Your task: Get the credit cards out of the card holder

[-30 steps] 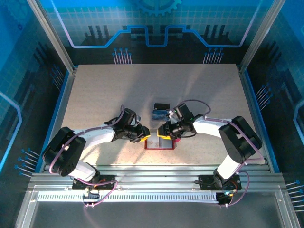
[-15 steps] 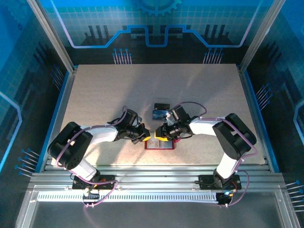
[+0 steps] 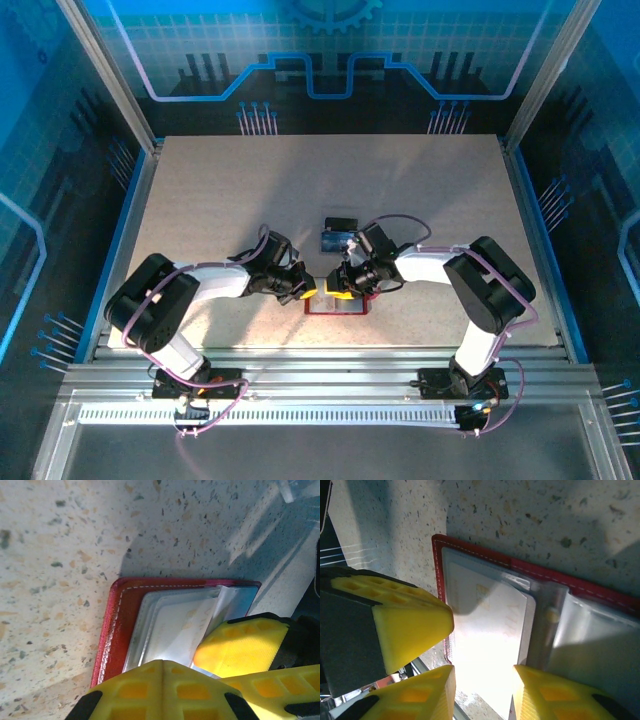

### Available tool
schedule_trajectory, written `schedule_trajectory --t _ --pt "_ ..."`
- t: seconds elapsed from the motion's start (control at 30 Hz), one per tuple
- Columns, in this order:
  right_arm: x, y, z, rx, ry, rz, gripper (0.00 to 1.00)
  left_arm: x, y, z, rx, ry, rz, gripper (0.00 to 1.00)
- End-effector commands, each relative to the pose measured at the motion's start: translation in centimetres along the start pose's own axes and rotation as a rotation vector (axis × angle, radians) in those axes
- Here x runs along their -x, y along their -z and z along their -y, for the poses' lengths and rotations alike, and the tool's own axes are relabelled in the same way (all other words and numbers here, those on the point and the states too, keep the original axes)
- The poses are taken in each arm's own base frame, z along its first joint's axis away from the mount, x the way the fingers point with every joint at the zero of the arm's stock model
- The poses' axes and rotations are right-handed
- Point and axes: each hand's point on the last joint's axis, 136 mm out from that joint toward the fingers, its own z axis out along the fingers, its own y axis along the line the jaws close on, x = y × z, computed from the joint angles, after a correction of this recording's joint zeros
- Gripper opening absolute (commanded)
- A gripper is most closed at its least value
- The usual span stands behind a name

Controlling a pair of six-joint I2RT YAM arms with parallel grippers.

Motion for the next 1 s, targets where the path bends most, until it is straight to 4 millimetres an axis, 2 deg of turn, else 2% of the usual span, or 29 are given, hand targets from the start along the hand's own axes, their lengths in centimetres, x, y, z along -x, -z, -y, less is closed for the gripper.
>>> schedule_trajectory --t 0.0,0.63,0.67,0.97 --pt "-0.8 -0.1 0.7 -0.068 0.017 -0.031 0.35 -0.5 -0.5 -0.5 0.018 -0.006 -0.031 0.04" --pt "-0.9 1.2 0.9 -0.131 0.048 -0.019 0.35 -0.4 -0.1 0.1 0.016 -0.017 -0.031 0.04" --pt "-0.2 1.5 0.0 -0.118 0.065 -0.003 0.35 -0.4 -0.1 0.2 0.014 -0.018 -0.032 0.04" --pt "0.0 2.1 -0.5 -0.111 0.075 0.009 0.36 -0.7 0.4 1.1 0.041 -0.073 -0.038 0.04"
